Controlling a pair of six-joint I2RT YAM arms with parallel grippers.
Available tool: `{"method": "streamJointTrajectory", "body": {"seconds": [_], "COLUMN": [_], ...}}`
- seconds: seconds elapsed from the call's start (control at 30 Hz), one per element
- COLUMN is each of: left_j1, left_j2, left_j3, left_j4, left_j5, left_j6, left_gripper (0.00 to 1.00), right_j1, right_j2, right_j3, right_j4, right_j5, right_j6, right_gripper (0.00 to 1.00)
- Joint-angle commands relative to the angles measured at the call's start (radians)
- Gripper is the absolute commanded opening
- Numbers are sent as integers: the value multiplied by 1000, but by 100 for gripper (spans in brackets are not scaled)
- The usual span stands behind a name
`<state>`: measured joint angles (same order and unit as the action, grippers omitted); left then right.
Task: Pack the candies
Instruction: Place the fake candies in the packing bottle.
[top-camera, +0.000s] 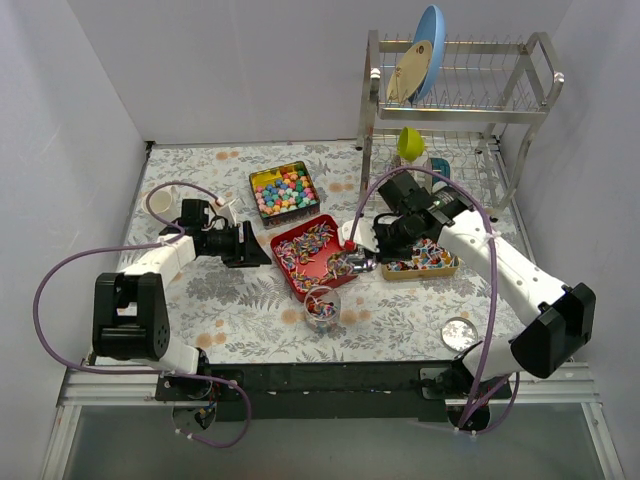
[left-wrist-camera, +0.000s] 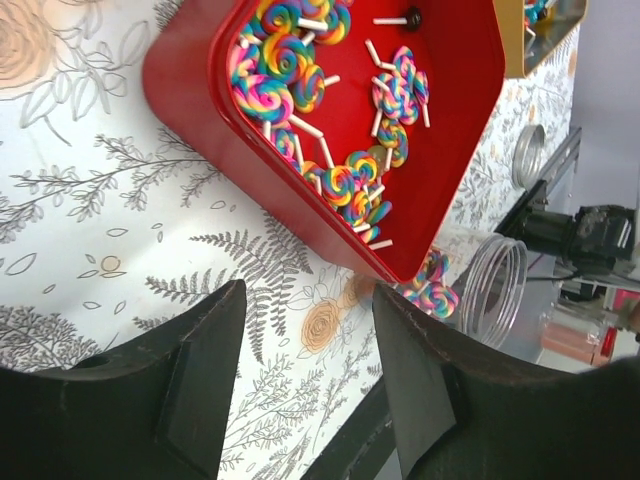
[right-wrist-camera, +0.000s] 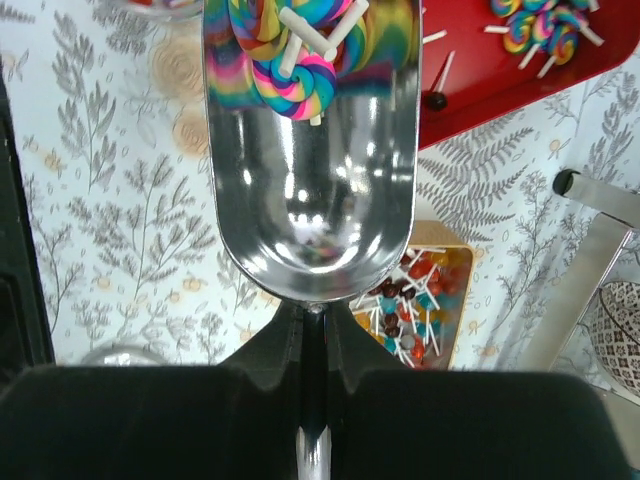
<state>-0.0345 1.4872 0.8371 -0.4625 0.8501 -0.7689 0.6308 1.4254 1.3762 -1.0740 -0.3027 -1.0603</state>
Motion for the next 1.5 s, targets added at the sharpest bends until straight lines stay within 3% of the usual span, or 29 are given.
{"method": "streamJointTrajectory", "body": {"seconds": [0.0,0.17,0.5,0.6,0.93,1.3,1.47], "left_j1": [8,8,2,-22,-114,-171,-171], "left_j2": [-62,-51,45,84,156,170,163], "left_j3": [-1,10,25,42,114,125,88], "left_j4": [59,107,191,203,216,122,82], "left_j5": [-75,-82,-163,-174,-212,-332,-352], "left_j6": [-67,-174,-398,-402,-411,-392,-366], "left_gripper": [54,54,54,54,54,52,47], "right_j1": [96,234,371,415,592,615,580], "right_j2": [-37,-33,118,159,167,199,191], "right_j3": [23,24,164,227,192,236,260], "right_j4": [-119,-145,-227,-234,-233,-231,-218], "right_j5": [154,298,573,637,852,944,933], "right_j6": [-47,2,89,111,51,62,185], "right_gripper": [1,1,1,1,1,1,1]}}
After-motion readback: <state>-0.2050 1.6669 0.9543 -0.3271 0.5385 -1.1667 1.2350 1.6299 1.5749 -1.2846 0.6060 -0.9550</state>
